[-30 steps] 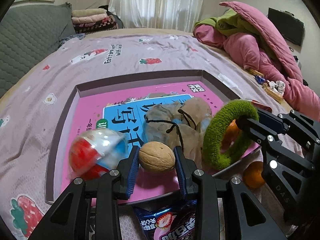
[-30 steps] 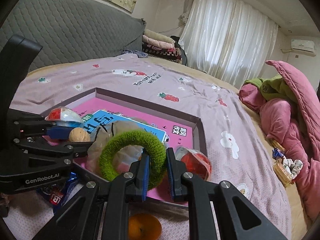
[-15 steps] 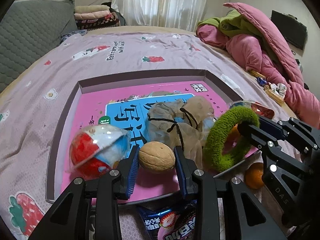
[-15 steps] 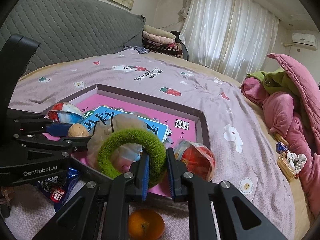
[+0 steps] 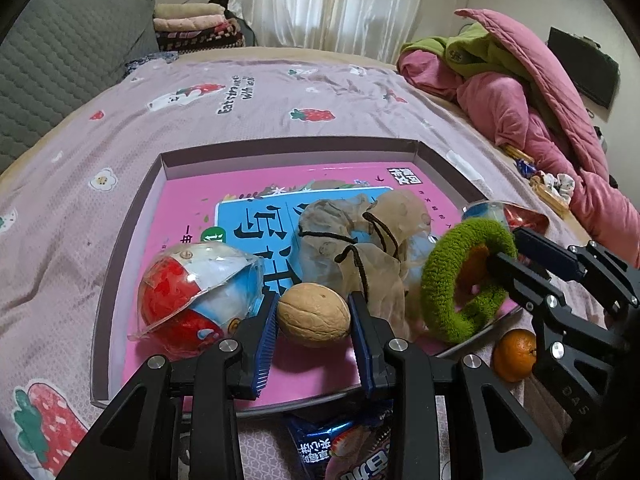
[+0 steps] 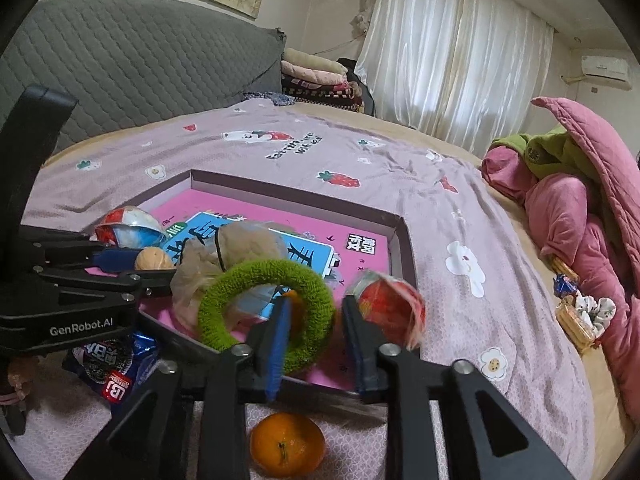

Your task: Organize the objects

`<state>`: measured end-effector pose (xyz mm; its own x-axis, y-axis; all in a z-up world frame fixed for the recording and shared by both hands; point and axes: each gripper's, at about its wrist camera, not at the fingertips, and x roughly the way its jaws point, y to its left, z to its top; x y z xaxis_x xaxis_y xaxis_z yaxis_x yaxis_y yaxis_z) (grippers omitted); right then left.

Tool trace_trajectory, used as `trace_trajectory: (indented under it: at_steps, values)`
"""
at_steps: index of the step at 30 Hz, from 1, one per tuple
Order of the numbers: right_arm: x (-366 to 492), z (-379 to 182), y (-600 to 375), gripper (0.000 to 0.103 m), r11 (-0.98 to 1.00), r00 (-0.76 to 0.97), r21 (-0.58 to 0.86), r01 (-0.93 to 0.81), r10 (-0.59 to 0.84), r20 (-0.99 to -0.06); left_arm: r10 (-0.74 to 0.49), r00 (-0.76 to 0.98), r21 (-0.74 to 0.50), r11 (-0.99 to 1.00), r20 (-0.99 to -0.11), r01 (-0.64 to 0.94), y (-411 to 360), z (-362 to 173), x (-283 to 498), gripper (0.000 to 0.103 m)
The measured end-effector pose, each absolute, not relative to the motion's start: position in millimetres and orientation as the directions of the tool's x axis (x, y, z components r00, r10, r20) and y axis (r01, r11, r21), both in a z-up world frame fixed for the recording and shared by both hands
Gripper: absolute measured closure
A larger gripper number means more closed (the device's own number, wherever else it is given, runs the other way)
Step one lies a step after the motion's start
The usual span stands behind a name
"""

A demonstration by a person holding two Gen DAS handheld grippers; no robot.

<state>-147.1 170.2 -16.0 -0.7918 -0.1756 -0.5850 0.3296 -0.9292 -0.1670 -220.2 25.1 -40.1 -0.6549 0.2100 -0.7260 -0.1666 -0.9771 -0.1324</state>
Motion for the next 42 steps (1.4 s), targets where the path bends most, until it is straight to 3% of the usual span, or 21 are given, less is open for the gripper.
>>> trace_trajectory:
  at_steps: [11, 42]
  values:
    - [-146, -11, 178, 0.055, -0.939, -0.796, -0.139, 0.315, -0.182, -0.577, 0.199, -0.656, -0.118, -0.979, -0.728, -0.165, 26, -39, -220, 0.068]
    - [-144, -7, 182, 0.046, -0.945, -0.804, -0.137, 0.295, -0.168, -0.571, 0.188, -0.658, -0.110, -0.981, -0.729, -0.158, 23, -30, -217, 0.067]
